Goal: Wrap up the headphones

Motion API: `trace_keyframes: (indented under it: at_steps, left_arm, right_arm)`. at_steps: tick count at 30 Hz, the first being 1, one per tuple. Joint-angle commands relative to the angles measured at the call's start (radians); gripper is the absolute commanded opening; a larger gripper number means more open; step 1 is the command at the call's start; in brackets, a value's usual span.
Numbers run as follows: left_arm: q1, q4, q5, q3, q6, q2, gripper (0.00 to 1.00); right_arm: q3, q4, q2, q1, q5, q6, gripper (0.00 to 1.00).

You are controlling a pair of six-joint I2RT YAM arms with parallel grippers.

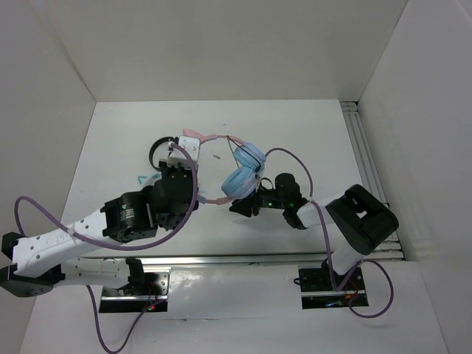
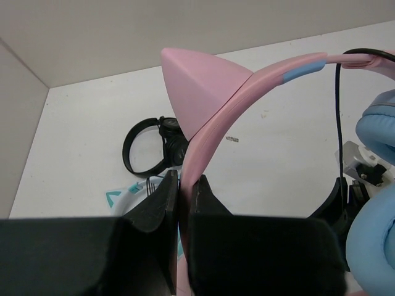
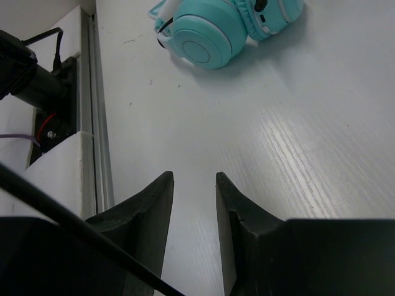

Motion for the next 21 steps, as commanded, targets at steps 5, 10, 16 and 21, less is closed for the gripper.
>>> trace_keyframes:
  at_steps: [5,10,16,21]
  left_arm:
    - [0.007,0.345,-0.214,0.091,-0.075,-0.039,0.00]
    - [0.007,0.370,-0.246,0.091,-0.053,-0.039,0.00]
    - [0.007,0.419,-0.257,0.081,-0.009,-0.048,0.00]
    - [0.007,0.399,-0.239,0.081,-0.018,-0.058,0.00]
  right_arm:
    - [-0.043,0.085,0.047,0.027,-0.013,0.028,0.43]
    - [-0.043,0.085,0.083,0.027,-0.013,0.028,0.47]
    - [-0.031,0.120,0.104,0.027,0.011,0.028,0.46]
    - [0.027,0.077,0.130,0.027,0.021,0.038,0.64]
